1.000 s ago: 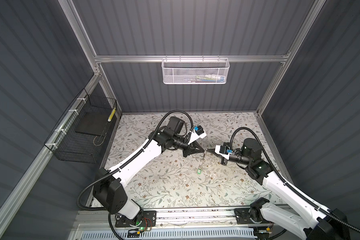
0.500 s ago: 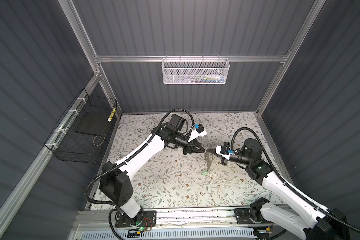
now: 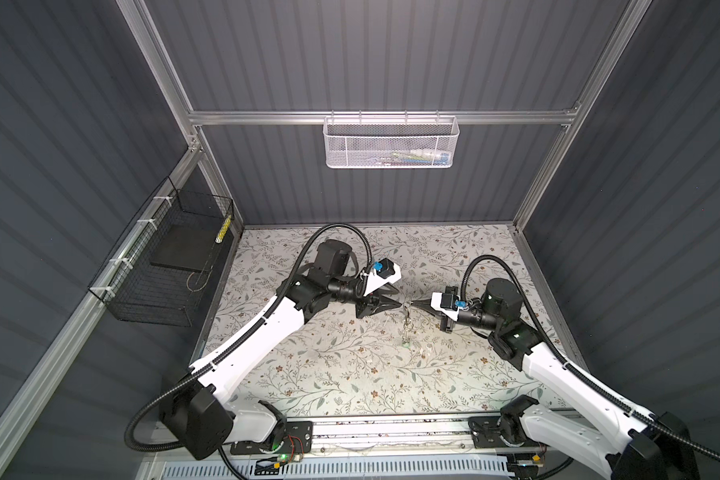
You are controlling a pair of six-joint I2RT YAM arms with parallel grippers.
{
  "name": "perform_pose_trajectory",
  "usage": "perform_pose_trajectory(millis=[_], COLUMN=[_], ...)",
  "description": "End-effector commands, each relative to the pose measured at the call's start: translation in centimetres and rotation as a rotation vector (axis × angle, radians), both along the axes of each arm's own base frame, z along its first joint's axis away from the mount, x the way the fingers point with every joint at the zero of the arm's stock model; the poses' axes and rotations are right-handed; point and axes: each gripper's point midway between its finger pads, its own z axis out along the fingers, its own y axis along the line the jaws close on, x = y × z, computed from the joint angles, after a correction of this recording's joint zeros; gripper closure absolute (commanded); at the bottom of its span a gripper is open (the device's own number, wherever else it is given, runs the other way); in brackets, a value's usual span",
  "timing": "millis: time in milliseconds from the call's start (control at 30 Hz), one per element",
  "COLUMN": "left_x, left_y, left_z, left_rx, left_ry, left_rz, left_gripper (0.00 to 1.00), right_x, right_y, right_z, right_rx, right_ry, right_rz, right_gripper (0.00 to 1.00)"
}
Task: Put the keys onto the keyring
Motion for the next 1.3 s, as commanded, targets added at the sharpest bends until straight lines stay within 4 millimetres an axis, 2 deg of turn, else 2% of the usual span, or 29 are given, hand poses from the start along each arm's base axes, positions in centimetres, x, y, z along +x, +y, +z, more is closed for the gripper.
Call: perform_pose_trajectory(millis=[0, 700, 1067, 1267], left_x=[0.5, -0.7, -0.4, -0.7], left_y=[-0.1, -1.8, -2.1, -2.4], left_z=[0.4, -1.2, -1.5, -1.0], left_rx=[-0.023, 0.028, 0.052, 0.042], left_ry=[-0.094, -0.138, -0.144, -0.158], left_rz=[-0.007, -0.075, -0.067, -0.081], left_gripper=[0.62, 0.70, 0.82, 0.93], right_x=[-0.2, -0.3, -0.6, -0.5], right_y=[0.3, 0.4, 0.4, 0.4], right_z=[1.0, 1.8, 1.9, 1.8], right_rx=[0.034, 0.059, 0.061, 0.059], right_ry=[-0.003, 0.026, 0.024, 0.030], right_rz=[0.025, 0.038, 0.045, 0.042], right_gripper=[1.00, 1.00, 1.00, 1.00])
